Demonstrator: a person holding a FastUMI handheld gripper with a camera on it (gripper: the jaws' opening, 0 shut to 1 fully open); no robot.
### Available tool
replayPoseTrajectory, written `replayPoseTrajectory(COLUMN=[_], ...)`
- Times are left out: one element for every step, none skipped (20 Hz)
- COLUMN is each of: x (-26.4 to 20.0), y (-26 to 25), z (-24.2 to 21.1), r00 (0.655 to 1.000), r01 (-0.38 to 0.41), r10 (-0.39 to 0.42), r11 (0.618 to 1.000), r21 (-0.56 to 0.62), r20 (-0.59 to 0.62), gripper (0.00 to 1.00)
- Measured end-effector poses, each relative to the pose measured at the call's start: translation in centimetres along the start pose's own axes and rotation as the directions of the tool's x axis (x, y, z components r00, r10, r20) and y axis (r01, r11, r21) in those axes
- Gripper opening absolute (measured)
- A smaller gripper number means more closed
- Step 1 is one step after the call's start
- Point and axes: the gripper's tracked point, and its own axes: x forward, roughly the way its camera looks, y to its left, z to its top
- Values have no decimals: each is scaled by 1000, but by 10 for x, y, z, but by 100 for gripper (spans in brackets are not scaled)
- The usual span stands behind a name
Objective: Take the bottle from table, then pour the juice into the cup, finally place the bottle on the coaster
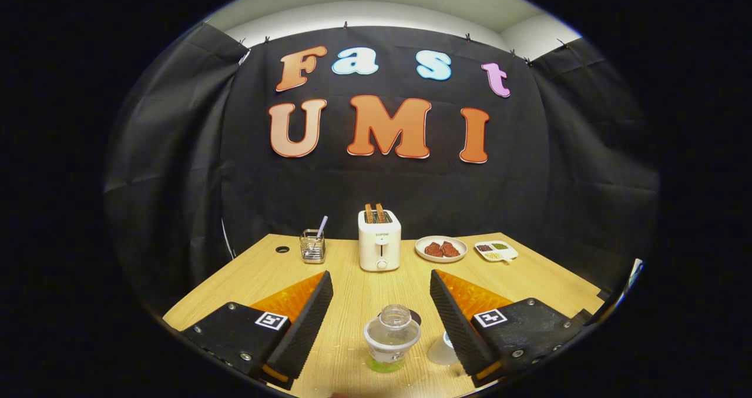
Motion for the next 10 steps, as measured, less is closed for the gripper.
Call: replayPoseTrajectory(x=[1, 3, 5, 5, 5, 6, 7, 8, 9, 10], y=[0, 2, 2, 1, -1, -3, -6, -8, -9, -11], z=[-8, -16, -22, -28, -35, -42, -49, -55, -61, -67], r00=[1000, 1000, 999, 999, 998, 997, 997, 996, 995, 994], r01=[-4, -16, -23, -24, -22, -17, -12, -7, -2, 2], r10=[4, 16, 24, 25, 24, 20, 15, 11, 7, 3], r11=[1000, 1000, 1000, 999, 999, 999, 999, 999, 999, 999], r21=[1, 6, 14, 25, 34, 41, 45, 47, 48, 46], r20=[-14, -27, -35, -46, -57, -69, -78, -88, -100, -111], gripper=[99, 99, 99, 99, 99, 99, 99, 99, 99, 99])
